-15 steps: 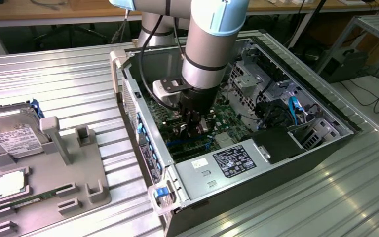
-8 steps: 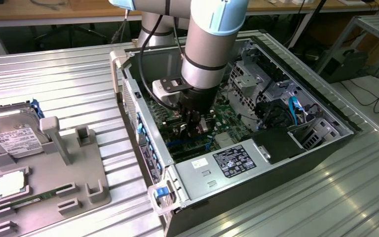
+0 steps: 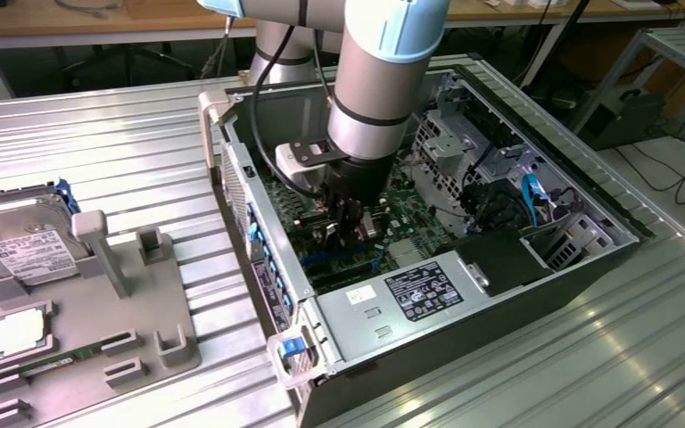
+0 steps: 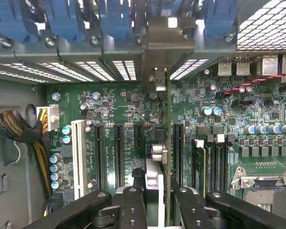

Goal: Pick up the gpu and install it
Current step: 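Insert the gpu into the slot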

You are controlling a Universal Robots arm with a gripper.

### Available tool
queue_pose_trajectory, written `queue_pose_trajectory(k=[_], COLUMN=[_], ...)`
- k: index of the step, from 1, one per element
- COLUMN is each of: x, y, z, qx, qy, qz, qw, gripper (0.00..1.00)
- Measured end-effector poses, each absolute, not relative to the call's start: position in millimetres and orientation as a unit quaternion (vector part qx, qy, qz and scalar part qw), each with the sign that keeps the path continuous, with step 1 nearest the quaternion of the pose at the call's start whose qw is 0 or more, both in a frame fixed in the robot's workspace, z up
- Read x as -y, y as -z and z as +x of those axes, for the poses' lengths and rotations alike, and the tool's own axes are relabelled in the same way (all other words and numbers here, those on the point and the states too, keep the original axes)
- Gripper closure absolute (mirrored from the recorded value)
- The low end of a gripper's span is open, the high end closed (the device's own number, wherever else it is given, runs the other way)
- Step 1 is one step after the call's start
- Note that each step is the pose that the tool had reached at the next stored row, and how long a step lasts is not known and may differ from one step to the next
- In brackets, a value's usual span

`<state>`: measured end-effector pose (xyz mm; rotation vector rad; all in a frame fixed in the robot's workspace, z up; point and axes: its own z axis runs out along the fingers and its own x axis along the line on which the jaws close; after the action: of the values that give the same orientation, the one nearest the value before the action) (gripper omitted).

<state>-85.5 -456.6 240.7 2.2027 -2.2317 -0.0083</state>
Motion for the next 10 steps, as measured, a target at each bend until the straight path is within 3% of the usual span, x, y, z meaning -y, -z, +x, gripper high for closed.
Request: queue_pose_trajectory(k=[10], x=[455.4], y=[-239.9], z=[-85.6], qx=[0.705], qy=[0.003], qz=[0.709], qw=[0.003], gripper=[0.72])
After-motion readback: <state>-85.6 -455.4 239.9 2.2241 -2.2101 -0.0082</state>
